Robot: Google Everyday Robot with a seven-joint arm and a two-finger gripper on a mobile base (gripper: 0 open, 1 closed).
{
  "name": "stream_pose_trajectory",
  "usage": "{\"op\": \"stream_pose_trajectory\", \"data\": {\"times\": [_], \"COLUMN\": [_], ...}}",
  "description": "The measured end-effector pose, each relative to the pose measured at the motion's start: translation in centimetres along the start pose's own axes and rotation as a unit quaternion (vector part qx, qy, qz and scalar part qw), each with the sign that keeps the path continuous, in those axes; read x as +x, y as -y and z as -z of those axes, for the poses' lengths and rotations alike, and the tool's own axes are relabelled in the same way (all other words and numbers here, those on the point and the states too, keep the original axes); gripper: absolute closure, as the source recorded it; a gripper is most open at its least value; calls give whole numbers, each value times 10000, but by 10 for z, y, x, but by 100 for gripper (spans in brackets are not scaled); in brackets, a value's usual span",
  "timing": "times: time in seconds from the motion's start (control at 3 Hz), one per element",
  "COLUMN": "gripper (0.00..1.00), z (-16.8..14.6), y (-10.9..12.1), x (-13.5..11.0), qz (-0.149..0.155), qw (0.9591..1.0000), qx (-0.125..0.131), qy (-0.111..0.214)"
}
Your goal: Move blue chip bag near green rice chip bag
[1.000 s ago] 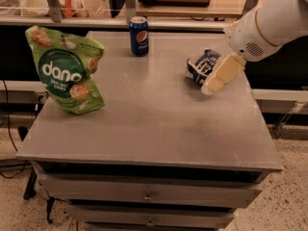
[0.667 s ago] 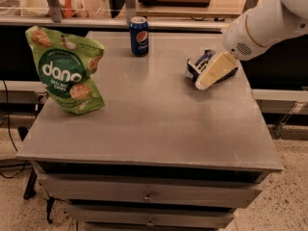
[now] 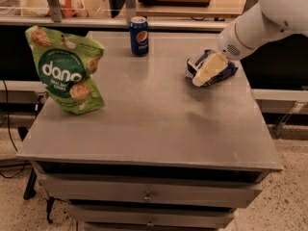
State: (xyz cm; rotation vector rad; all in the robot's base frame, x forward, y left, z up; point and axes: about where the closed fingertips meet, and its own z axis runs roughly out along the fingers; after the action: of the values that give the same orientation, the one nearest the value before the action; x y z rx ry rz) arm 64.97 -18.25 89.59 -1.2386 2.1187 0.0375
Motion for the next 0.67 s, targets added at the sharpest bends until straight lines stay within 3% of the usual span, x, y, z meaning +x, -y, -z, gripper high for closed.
{"op": "stream_pose_trajectory", "data": {"times": [0.33, 0.67], "gripper": [8, 33], "z": [-15, -19], "y": [4, 1], "x": [9, 24], "qz": [-91, -180], "qw": [9999, 9996], "qx": [-40, -87], "qy": [-85, -184]}}
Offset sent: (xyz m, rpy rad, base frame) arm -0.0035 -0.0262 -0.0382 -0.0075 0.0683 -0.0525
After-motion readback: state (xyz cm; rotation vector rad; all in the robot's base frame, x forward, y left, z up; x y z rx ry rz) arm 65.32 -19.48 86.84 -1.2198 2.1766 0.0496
